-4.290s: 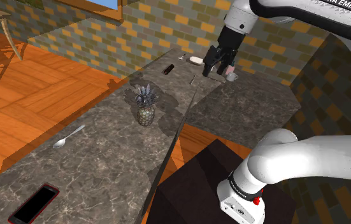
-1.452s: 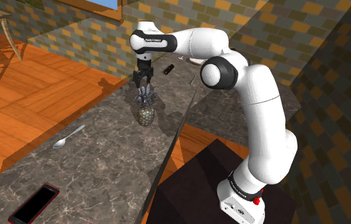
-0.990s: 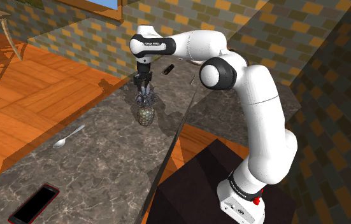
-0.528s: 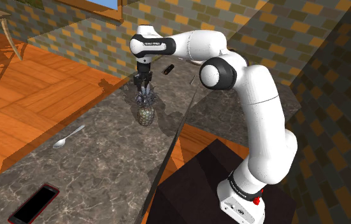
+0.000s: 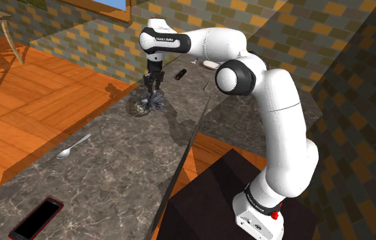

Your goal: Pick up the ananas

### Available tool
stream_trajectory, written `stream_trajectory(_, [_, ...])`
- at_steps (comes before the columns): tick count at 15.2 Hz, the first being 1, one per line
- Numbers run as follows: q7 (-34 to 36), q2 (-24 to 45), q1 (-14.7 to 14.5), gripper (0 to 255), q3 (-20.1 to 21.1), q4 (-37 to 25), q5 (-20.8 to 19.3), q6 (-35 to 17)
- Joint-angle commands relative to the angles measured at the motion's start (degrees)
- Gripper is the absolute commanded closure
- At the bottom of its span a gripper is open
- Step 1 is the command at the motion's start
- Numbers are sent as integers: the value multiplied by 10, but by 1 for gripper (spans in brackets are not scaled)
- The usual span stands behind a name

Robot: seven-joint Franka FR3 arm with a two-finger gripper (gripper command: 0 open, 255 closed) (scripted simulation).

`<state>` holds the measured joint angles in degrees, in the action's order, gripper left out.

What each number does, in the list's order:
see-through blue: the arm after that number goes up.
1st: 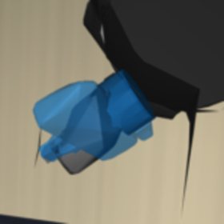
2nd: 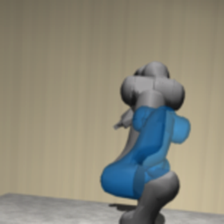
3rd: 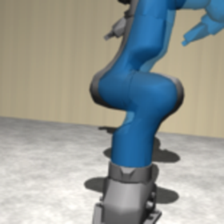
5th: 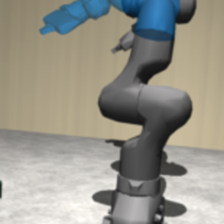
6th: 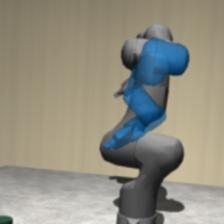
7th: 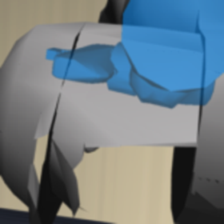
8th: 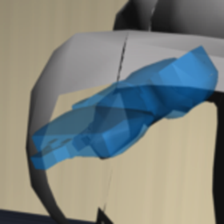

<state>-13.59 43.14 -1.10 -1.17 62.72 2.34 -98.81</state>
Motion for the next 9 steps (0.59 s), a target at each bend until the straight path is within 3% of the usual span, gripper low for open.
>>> stream_trajectory(1, [0, 0, 0, 255, 0, -18, 0, 15])
stream_trajectory(9, [2, 1, 1, 255, 0, -66, 0, 63])
